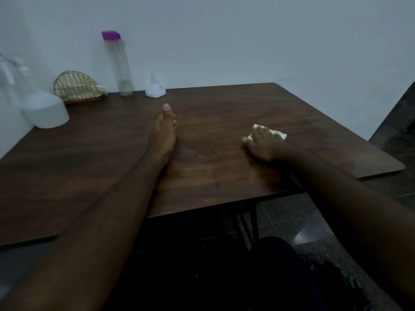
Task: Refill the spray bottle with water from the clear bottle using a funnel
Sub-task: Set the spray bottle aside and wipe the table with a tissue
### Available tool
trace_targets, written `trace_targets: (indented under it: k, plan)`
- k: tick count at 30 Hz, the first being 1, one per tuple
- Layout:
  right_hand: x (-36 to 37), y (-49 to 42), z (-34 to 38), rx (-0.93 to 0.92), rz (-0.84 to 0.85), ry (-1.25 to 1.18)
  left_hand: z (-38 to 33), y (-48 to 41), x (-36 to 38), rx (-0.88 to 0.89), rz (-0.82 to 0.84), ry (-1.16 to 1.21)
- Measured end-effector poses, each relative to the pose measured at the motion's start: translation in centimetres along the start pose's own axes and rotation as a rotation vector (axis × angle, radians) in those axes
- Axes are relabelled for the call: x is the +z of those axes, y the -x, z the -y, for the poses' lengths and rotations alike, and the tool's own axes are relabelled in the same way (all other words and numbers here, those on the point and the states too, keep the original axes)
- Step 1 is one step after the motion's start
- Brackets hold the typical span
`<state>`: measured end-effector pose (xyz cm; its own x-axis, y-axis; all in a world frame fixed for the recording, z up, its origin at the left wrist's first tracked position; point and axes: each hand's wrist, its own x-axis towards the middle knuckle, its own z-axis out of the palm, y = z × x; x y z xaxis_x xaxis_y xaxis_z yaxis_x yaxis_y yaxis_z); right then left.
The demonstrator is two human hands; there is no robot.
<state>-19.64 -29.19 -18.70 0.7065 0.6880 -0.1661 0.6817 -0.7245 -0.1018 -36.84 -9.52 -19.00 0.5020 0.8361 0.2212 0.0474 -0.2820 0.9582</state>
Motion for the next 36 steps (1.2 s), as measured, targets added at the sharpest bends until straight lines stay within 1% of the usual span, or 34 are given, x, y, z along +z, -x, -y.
trace_targets:
  k: [2,4,6,7,9,12,14,16,19,21,22,24,25,28,30,31,32,33,34,36]
  plan:
    - [-0.1,-0.8,4.1,-0.091,0.001,0.030,0.1,0.5,-0.9,-0.027,-0.020,0.006]
    - [0.8,0.2,9.4,-0.272,-0.027,0.042,0.0,1.0,-1.2,-0.036,-0.043,0.004]
    - [1.9,2.3,13.4,-0.464,-0.006,0.021,-0.2,1.6,-1.4,-0.026,-0.054,-0.018]
    - [2.4,3.5,14.5,-0.532,0.001,0.025,-0.2,1.9,-1.5,-0.022,-0.052,-0.027]
    - [3.0,5.8,14.1,-0.618,0.000,0.055,-0.2,2.5,-1.5,-0.012,-0.031,-0.030]
    - [3.3,7.9,9.1,-0.614,-0.020,0.089,0.0,2.9,-1.3,0.010,0.028,-0.063]
    - [2.9,8.3,4.0,-0.534,-0.057,0.100,0.0,3.1,-0.9,0.025,0.055,-0.049]
    - [2.2,8.0,-2.1,-0.374,-0.106,0.102,-0.1,3.3,-0.5,0.028,0.077,-0.036]
    - [2.0,7.8,-10.0,-0.041,-0.178,0.072,-0.3,3.8,0.3,0.024,0.124,-0.080]
    - [2.5,8.1,-11.6,0.107,-0.183,0.053,-0.4,4.3,1.0,0.029,0.177,-0.125]
    - [2.9,8.3,-10.9,0.121,-0.188,0.035,-0.5,4.7,1.5,0.033,0.202,-0.136]
    - [3.5,9.4,-7.3,0.026,-0.243,-0.014,-0.8,5.6,2.7,0.068,0.239,-0.159]
    - [3.9,10.2,-4.8,-0.067,-0.271,-0.053,-1.1,6.2,3.3,0.085,0.262,-0.175]
    - [5.9,12.8,2.1,-0.435,-0.363,-0.136,-1.6,7.4,4.6,0.126,0.303,-0.200]
    - [7.0,14.0,3.8,-0.630,-0.434,-0.201,-1.6,8.1,4.9,0.121,0.325,-0.156]
    - [7.5,14.5,3.8,-0.684,-0.478,-0.234,-1.5,8.5,5.0,0.109,0.351,-0.099]
    - [7.8,15.1,3.5,-0.708,-0.504,-0.279,-1.5,8.9,5.2,0.101,0.383,-0.036]
    - [7.8,15.9,3.0,-0.710,-0.495,-0.361,-1.6,9.3,5.3,0.100,0.411,0.004]
    - [7.6,16.7,2.3,-0.678,-0.465,-0.492,-1.9,9.8,5.5,0.114,0.447,0.021]
    - [7.0,18.4,0.8,-0.554,-0.369,-0.823,-2.4,11.0,6.2,0.134,0.540,0.036]
